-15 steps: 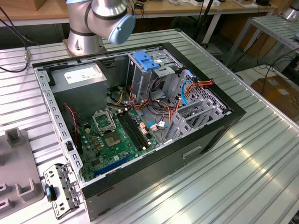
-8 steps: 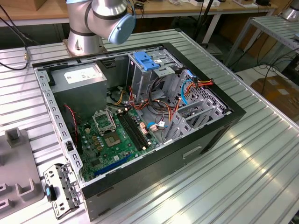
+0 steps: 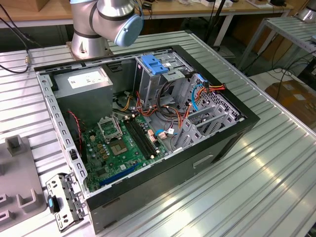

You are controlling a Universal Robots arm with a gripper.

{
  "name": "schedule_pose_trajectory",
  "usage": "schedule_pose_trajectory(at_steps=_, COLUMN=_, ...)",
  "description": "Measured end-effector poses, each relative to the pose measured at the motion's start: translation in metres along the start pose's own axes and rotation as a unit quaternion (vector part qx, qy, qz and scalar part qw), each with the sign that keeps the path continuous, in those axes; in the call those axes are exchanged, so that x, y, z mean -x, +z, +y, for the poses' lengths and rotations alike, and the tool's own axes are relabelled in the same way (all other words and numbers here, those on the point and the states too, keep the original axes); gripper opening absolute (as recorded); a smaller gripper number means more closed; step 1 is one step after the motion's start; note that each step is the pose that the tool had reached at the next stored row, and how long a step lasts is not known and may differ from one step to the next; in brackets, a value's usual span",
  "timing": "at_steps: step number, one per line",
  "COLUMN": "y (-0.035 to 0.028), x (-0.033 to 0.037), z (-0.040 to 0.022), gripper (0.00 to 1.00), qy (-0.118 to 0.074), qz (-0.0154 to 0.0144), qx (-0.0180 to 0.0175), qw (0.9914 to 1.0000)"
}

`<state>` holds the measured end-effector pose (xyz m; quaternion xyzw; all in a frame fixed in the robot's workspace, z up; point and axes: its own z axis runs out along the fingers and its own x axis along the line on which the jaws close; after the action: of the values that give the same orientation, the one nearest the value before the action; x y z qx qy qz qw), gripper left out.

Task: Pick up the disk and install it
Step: 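Pick up the disk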

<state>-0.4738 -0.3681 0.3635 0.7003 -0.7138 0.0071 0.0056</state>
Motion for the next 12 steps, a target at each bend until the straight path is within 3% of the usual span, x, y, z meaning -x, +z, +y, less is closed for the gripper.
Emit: schedule_pose_trajectory(at_steps=12, y=-0.0028, x=0.0, z=0.0, gripper=0.37, qy=0.0, qz=-0.0013, qx=0.0, qw=1.0)
